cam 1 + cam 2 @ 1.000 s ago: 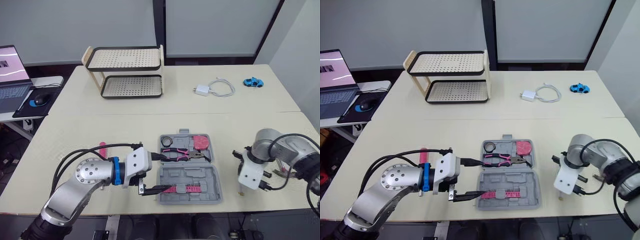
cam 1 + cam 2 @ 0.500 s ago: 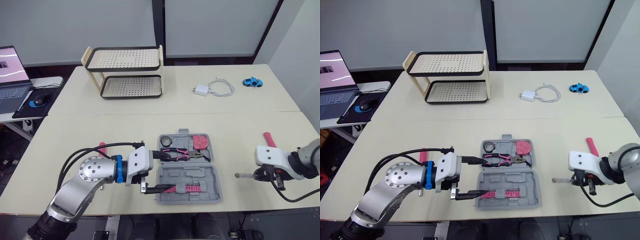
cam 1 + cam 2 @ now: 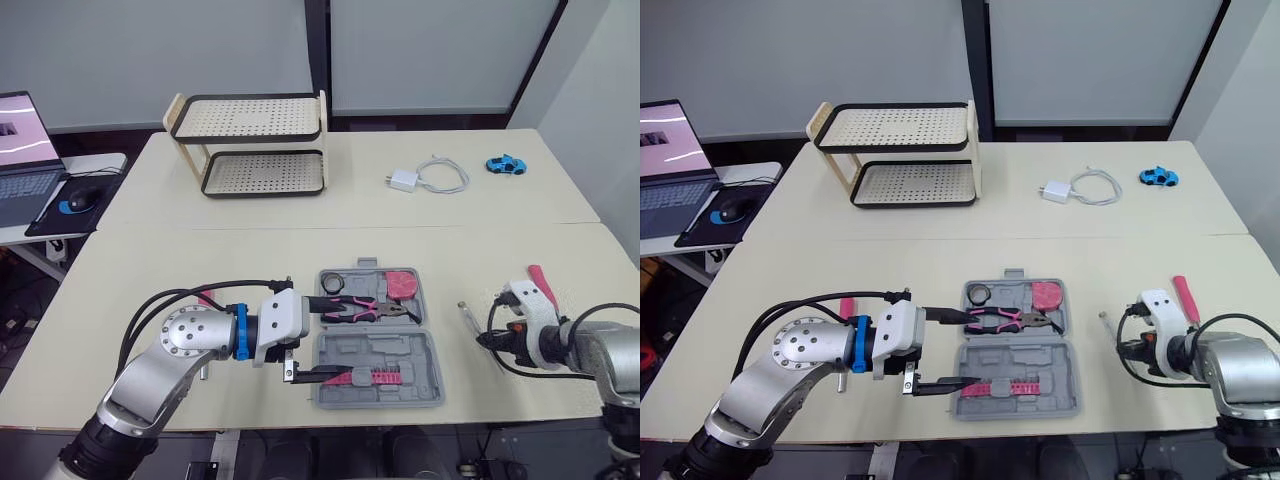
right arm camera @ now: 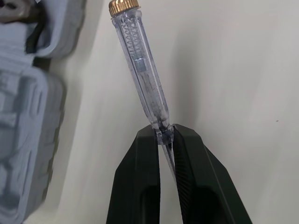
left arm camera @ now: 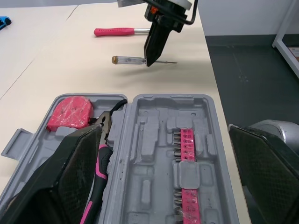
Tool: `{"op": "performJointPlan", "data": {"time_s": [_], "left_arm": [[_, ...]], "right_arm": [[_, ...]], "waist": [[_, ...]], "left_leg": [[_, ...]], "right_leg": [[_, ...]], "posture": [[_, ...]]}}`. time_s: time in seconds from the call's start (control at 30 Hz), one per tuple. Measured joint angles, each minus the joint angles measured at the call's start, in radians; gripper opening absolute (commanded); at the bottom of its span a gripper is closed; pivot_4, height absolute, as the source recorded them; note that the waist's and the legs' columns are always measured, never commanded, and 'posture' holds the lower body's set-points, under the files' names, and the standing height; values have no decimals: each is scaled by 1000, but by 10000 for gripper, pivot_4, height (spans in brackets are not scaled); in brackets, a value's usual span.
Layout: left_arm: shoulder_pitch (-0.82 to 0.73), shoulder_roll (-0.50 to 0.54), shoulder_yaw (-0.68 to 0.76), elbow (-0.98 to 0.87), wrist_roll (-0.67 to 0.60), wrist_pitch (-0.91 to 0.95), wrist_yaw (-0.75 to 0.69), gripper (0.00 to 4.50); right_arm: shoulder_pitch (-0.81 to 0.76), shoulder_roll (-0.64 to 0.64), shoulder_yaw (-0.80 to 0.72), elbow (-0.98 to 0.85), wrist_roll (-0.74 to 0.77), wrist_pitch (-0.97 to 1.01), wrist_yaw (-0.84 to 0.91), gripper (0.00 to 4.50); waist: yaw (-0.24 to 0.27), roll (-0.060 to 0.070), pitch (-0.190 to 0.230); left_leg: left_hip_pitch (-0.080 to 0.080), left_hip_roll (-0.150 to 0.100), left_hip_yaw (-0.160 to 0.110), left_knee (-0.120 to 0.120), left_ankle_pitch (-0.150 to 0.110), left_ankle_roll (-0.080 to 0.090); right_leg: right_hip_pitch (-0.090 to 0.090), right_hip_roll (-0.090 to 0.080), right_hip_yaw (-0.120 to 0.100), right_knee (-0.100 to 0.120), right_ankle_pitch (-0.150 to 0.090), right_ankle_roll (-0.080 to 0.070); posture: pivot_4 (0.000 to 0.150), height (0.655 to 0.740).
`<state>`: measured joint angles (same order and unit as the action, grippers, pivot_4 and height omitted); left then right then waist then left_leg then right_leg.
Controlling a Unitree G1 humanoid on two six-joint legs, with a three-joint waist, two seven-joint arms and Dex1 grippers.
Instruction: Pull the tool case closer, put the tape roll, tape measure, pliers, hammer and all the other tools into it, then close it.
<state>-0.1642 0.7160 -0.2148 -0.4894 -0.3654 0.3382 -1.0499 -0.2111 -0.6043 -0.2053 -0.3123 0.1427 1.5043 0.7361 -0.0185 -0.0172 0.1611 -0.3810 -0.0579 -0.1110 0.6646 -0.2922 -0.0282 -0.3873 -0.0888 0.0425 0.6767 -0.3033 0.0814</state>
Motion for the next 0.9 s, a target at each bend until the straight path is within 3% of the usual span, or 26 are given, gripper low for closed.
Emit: {"op": "performJointPlan", "data": {"time_s": [0.3,0.57,0.7,0.9], "left_arm": [[3,0,0,1,1,0,-7,45000],[-16,-10,0,11,-6,5,-9,45000],[-17,-8,3,13,-9,6,-11,45000],[-14,-2,6,15,-9,4,-13,45000]], "right_arm": [[-33,81,-40,87,19,-39,-148,1553],[28,91,-43,43,77,-138,-176,29085],[156,1,-14,-29,88,-262,-147,43286],[335,-137,27,-64,55,-659,-38,44643]], "waist": [[-8,0,0],[-8,0,0],[-5,0,0],[-14,0,0]], "left_leg": [[0,0,0,0,0,0],[1,0,0,0,0,0],[0,0,0,0,0,0],[2,1,1,0,0,0]], "right_leg": [[0,0,0,0,0,0],[1,0,0,1,0,0],[0,0,0,1,0,0],[1,1,0,1,0,0]], "posture": [[1500,7400],[1500,7400],[1500,7400],[1500,7400]]}}
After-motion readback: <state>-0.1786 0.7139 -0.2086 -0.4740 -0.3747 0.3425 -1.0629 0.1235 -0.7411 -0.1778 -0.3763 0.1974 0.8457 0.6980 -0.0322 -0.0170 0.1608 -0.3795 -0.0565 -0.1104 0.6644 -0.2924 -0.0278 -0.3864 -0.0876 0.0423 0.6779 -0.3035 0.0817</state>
